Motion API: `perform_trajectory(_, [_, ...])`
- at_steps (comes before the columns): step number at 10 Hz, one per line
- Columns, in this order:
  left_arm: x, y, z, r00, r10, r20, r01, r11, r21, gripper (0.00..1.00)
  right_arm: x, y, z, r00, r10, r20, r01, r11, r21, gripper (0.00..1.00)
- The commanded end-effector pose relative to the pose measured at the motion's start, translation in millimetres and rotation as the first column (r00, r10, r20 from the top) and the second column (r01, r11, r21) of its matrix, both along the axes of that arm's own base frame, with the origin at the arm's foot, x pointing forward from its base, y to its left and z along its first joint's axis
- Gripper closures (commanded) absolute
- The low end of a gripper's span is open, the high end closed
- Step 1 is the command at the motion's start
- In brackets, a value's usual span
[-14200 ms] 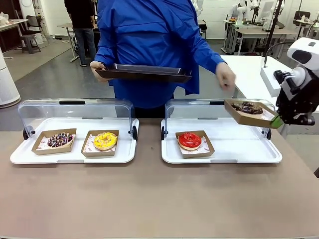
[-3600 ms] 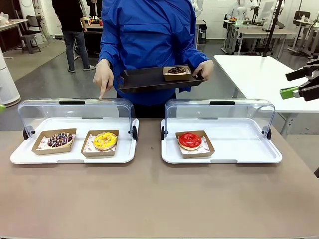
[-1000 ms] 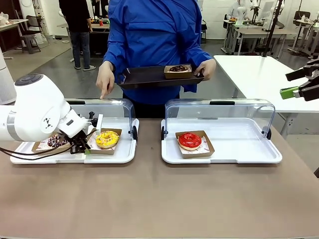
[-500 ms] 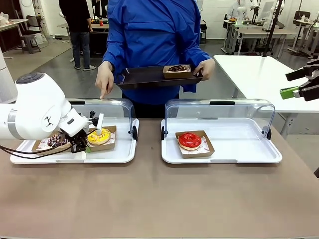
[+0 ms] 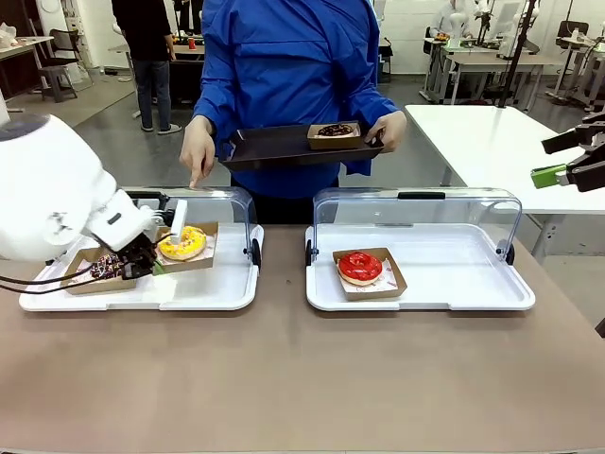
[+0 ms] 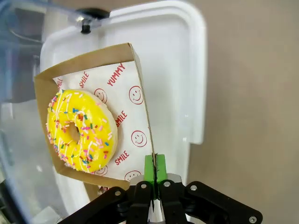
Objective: Provide the desired donut to the person.
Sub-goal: Pick up and lift the Paper togo box containing the Donut pointed at by the person, then place the picked Paper togo box onto the Handle tray extended by the person.
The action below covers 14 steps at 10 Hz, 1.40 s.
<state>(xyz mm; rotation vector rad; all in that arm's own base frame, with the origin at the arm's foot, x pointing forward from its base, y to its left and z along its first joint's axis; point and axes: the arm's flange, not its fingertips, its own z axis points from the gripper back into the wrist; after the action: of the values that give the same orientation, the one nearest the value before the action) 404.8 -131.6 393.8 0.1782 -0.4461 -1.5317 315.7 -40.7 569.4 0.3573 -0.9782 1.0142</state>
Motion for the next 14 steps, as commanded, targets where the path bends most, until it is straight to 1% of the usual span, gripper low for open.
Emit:
perform_trajectory(1, [-71,14,61,0.997,-0.055,-0.056,0.054,0.998,-0.021,1.00,0,0,0,1.000,0.008,0.003,-0.008,1.000,0.013,0.00])
perform_trajectory(2, [-99,29,91,0.991,-0.078,-0.110,0.075,0.997,-0.033,1.00,0,0,0,1.000,0.008,0.003,-0.008,1.000,0.013,0.00])
perform_trajectory(3, [-125,45,125,0.991,-0.080,-0.103,0.078,0.997,-0.029,1.00,0,0,0,1.000,0.008,0.003,-0.008,1.000,0.013,0.00])
perform_trajectory(4, [-139,54,151,0.993,-0.095,-0.075,0.088,0.992,-0.093,1.00,0,0,0,1.000,0.008,0.003,-0.008,1.000,0.013,0.00])
perform_trajectory(5, [-146,58,173,1.000,-0.023,-0.005,0.023,0.998,-0.051,1.00,0,0,0,1.000,0.008,0.003,-0.008,1.000,0.013,0.00])
perform_trajectory(6, [-152,57,189,0.999,-0.046,0.016,0.047,0.999,-0.022,1.00,0,0,0,1.000,0.008,0.003,-0.008,1.000,0.013,0.00])
perform_trajectory(7, [-151,55,199,0.997,-0.069,0.026,0.069,0.998,-0.003,1.00,0,0,0,1.000,0.008,0.003,-0.008,1.000,0.013,0.00])
perform_trajectory(8, [-143,55,201,0.996,-0.090,-0.026,0.090,0.996,-0.005,1.00,0,0,0,1.000,0.008,0.003,-0.008,1.000,0.013,0.00])
perform_trajectory(9, [-164,64,200,0.997,-0.071,0.014,0.071,0.996,-0.049,1.00,0,0,0,1.000,0.008,0.003,-0.008,1.000,0.013,0.00])
perform_trajectory(14, [-164,64,200,0.997,-0.071,0.014,0.071,0.996,-0.049,1.00,0,0,0,1.000,0.008,0.003,-0.008,1.000,0.013,0.00])
